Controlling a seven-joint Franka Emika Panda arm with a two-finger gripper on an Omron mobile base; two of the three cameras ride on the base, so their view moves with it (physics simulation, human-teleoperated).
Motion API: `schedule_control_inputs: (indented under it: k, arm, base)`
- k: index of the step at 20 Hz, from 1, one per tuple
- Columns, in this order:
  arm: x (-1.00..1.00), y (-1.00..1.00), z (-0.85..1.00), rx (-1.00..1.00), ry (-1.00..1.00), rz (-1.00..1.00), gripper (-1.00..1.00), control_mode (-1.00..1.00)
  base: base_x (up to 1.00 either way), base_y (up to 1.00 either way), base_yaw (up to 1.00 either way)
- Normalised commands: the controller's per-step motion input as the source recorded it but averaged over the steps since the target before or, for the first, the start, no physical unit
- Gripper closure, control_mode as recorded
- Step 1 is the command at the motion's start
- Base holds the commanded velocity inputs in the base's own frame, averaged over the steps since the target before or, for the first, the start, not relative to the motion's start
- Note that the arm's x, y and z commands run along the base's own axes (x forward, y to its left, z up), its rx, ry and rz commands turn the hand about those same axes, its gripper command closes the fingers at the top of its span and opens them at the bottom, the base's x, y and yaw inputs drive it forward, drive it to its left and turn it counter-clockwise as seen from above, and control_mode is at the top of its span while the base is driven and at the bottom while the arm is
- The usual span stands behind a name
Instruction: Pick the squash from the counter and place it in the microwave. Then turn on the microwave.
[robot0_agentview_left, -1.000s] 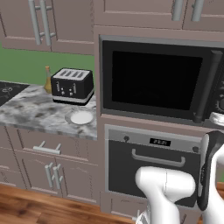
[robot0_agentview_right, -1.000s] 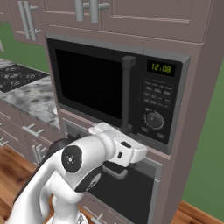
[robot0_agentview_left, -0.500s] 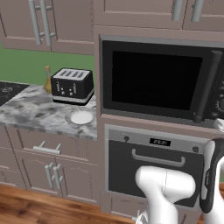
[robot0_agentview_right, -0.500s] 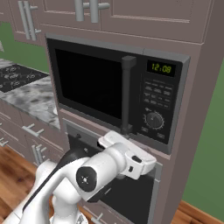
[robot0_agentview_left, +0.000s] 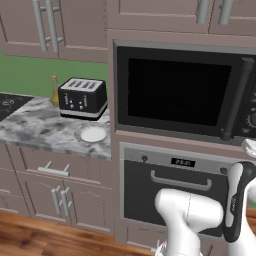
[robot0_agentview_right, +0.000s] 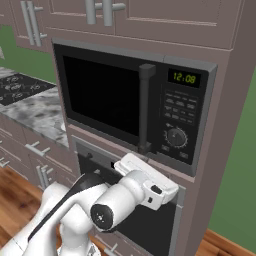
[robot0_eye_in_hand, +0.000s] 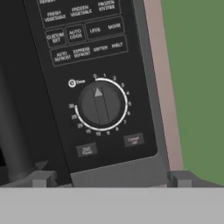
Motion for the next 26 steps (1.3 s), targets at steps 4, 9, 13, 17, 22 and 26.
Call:
schedule_control_inputs:
  k: [4, 9, 13, 17, 22, 26]
  arm:
    - [0.17, -0.13, -0.15, 0.0, -0.09, 0.0, -1.0, -1.0]
    - [0.11, -0.19, -0.13, 0.0, -0.06, 0.0, -1.0, -1.0]
    - [0.07, -0.12, -0.06, 0.0, -0.02, 0.0, -1.0, -1.0]
    - [0.09, -0.03, 0.0, 0.0, 0.0, 0.0, -1.0, -1.0]
    - [0.1, -0.04, 0.0, 0.0, 0.0, 0.0, -1.0, -1.0]
    - [0.12, -0.11, 0.0, 0.0, 0.0, 0.0, -1.0, -1.0]
  base:
    - [0.0, 0.0, 0.0]
    - [0.0, 0.0, 0.0]
    - [0.0, 0.0, 0.0]
    - [0.0, 0.0, 0.0]
    - [0.0, 0.0, 0.0]
    - [0.0, 0.0, 0.0]
